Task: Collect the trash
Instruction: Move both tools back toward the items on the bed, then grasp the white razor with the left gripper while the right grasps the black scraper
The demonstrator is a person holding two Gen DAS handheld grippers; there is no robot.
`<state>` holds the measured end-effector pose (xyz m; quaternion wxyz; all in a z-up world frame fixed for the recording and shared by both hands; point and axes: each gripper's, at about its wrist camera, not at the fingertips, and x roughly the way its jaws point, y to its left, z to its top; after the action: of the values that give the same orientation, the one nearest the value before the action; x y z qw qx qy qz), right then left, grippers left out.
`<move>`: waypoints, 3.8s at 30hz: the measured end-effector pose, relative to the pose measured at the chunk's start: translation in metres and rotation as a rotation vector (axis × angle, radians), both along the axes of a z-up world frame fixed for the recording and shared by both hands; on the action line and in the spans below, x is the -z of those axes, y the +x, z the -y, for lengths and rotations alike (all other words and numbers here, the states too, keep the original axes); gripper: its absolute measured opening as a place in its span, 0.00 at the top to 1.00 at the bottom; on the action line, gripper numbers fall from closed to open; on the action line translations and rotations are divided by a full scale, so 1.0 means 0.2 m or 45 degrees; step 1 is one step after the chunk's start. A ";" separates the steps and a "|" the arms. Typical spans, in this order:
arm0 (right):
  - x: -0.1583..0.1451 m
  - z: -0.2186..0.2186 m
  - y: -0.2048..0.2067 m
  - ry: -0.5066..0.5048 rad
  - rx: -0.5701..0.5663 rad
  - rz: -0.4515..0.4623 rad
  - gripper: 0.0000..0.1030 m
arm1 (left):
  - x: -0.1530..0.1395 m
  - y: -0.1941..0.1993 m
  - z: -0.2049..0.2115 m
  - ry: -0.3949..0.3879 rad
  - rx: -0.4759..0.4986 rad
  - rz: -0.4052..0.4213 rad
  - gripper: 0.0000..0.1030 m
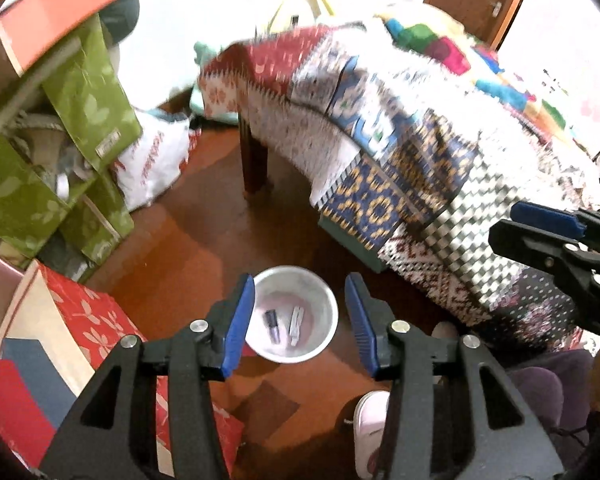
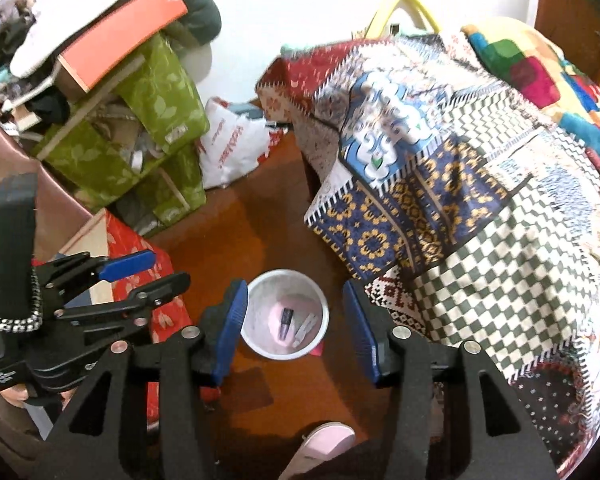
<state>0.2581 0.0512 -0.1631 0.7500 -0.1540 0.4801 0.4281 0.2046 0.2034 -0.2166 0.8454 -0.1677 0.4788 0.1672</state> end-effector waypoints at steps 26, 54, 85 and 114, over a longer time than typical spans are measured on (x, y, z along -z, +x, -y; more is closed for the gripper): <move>-0.79 1.04 0.02 0.339 0.406 0.553 0.34 | -0.94 0.14 0.91 0.269 0.240 0.569 0.34; -0.28 1.87 0.79 0.088 0.927 0.281 0.34 | -0.38 1.32 1.53 0.113 0.606 0.301 0.31; 0.36 1.72 1.45 -0.131 0.963 0.147 0.33 | 0.29 1.96 1.70 0.021 0.917 0.116 0.77; 0.35 1.73 1.42 -0.127 0.923 0.191 0.78 | 0.30 1.96 1.90 -0.103 0.959 0.100 0.92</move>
<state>0.5427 -0.2943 -0.2331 0.8775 -0.0412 0.4675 0.0985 0.5964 -0.1775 -0.2772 0.8580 -0.0196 0.4803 -0.1809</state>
